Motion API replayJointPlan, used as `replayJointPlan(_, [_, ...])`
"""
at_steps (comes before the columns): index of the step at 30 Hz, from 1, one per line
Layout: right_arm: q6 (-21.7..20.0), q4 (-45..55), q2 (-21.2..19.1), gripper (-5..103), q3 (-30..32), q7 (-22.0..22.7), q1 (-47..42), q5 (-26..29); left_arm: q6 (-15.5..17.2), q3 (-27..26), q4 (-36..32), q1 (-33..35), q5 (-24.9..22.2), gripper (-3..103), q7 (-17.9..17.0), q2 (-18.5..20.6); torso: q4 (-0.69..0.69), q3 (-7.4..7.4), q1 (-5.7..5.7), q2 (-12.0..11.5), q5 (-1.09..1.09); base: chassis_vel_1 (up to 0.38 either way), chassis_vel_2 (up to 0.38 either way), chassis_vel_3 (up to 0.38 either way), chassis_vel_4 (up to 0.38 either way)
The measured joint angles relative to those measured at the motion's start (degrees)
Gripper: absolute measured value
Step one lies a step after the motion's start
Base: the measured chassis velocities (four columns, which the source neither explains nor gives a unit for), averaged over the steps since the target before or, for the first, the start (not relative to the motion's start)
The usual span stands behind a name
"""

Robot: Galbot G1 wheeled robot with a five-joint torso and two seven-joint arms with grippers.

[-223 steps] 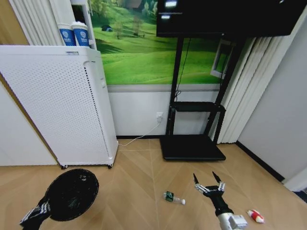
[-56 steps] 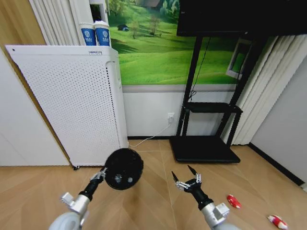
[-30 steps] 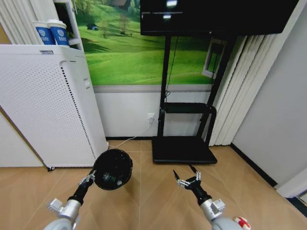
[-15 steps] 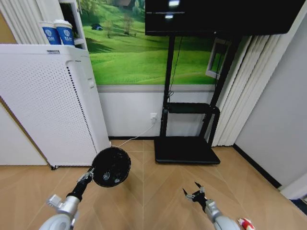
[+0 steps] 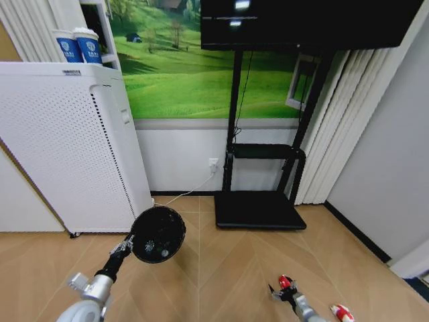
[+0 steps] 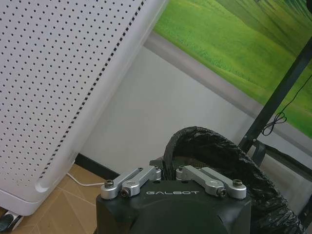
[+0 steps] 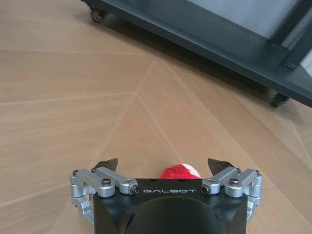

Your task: Pick up the trash bin and place the garbage on the floor into it.

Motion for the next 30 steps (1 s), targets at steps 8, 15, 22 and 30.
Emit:
replayJointPlan(8, [-1.31,-6.93,-1.2,100,-0.03,0.65,3.32,-0.72,-0.08,0.64,0.27,-0.39,0.25,7,0.01,-0.29,-0.01,0.0,0.0,0.0,0.0,0.0,0.0,0.0,0.0])
replayJointPlan(15, [-2.94,-8.6,-1.09,99,-0.33,0.54,4.12,-1.76,-0.09,0.56,0.27,-0.5,0.16,7,0.01,-0.1,0.0,-0.02,0.0,0.02,-0.1,0.0,0.0,0.0,0.0])
replayJointPlan(22, [-5.69,-6.47,-2.75,77,-0.39,-3.1,2.74,-1.1,-0.23,0.83,0.09,-0.32,0.58,7,0.09,-0.81,0.04,-0.02,-0.01,0.02,0.02,0.0,0.0,0.0,0.0])
replayJointPlan(30, [-6.62,-4.35,-5.24,53,0.24,-5.45,-0.88,1.61,-0.58,0.78,0.31,-0.45,0.64,7,0.38,-0.65,-0.01,0.0,-0.01,0.02,-0.02,0.0,0.0,0.0,0.0])
